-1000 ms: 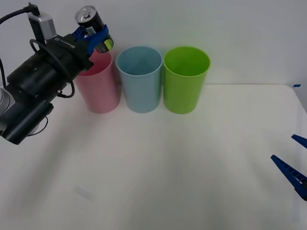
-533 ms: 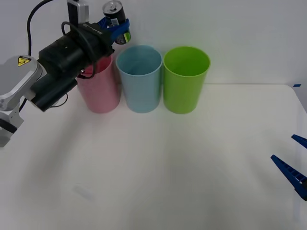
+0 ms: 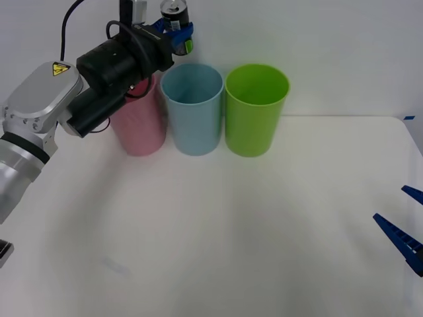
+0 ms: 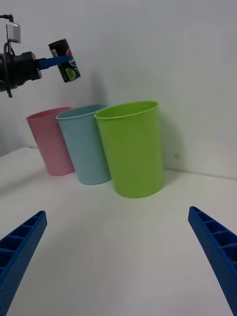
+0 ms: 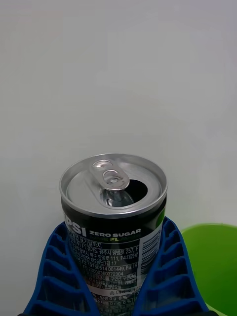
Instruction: Grasp the object on the table and drop it into the matching bin: aluminum can to the light blue bin, PET bottle to the pink bin.
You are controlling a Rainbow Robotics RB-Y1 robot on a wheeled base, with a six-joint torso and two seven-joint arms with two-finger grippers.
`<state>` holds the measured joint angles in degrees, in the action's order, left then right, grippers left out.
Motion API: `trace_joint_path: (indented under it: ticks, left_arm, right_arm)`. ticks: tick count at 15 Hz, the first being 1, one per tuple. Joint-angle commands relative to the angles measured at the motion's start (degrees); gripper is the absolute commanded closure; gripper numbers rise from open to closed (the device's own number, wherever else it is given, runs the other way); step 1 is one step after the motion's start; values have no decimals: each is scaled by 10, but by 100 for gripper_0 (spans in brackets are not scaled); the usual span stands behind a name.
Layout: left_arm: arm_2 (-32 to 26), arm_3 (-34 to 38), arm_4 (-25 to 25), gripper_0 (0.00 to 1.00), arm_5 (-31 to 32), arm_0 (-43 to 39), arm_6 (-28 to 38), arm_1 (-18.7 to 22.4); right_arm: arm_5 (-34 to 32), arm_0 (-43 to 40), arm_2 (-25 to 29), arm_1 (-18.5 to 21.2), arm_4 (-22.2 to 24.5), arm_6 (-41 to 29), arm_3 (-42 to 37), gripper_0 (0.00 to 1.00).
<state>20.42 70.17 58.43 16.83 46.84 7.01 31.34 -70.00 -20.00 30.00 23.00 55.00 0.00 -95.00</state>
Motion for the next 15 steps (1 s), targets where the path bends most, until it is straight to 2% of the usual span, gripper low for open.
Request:
trace_joint_path:
  ticks: [1, 4, 6, 7, 8, 9, 15]
  left_arm:
    - [0, -6, 10, 100, 0, 5, 0, -3]
    - [1, -6, 16, 100, 0, 5, 0, -8]
    - [0, -6, 19, 92, 0, 5, 1, -8]
    - [0, -6, 19, 84, 0, 5, 0, -8]
    - [0, -6, 19, 20, 0, 5, -1, -8]
    - [0, -6, 19, 0, 1, 5, -2, -8]
    - [0, -6, 9, 0, 1, 4, -2, -8]
  right_arm:
    - [0, 0, 0, 0, 0, 0, 0, 0]
    - [0, 0, 0, 0, 0, 0, 0, 0]
    - [0, 0, 0, 0, 0, 0, 0, 0]
    - [0, 0, 0, 0, 0, 0, 0, 0]
    - [0, 0, 0, 0, 0, 0, 0, 0]
    - [0, 0, 0, 0, 0, 0, 0, 0]
    - [0, 0, 0, 0, 0, 0, 0, 0]
